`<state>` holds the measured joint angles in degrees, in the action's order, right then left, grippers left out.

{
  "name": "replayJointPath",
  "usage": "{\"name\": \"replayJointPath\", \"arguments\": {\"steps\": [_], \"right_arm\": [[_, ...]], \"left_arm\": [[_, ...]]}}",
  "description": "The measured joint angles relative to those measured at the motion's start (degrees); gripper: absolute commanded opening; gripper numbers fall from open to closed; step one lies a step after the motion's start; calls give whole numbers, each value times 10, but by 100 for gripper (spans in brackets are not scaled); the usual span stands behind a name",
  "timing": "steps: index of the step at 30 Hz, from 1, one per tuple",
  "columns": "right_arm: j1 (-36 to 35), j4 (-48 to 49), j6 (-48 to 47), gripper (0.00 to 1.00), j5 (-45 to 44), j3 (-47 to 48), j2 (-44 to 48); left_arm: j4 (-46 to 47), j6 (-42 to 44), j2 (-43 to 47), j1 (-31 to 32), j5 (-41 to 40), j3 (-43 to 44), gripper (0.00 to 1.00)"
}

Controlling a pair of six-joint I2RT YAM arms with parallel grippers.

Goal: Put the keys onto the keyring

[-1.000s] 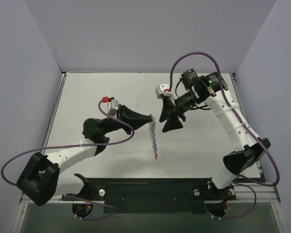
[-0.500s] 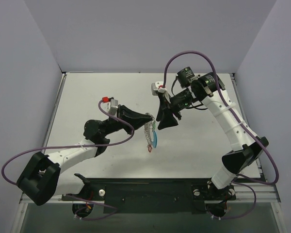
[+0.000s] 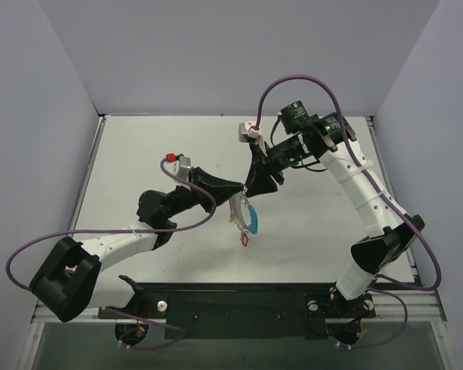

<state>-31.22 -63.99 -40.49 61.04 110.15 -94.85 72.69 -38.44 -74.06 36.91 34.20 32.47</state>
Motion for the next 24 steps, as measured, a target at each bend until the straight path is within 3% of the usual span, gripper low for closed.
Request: {"name": "replayJointPath", "arguments": {"steps": [5, 10, 15, 19, 24], "right_arm": [[0, 8, 10, 28, -3, 0, -7], [0, 15, 17, 13, -7, 0, -8], [0, 19, 17, 13, -9, 0, -8], [0, 20, 15, 4, -9, 0, -8], [0, 21, 8, 4, -10, 0, -8]], "left_arm": [[0, -3, 0, 2, -4, 0, 0], [0, -4, 0, 2, -8, 0, 0], [0, -8, 0, 2, -8, 0, 0], [0, -14, -1, 2, -8, 0, 0], [0, -20, -1, 2, -8, 0, 0]]}}
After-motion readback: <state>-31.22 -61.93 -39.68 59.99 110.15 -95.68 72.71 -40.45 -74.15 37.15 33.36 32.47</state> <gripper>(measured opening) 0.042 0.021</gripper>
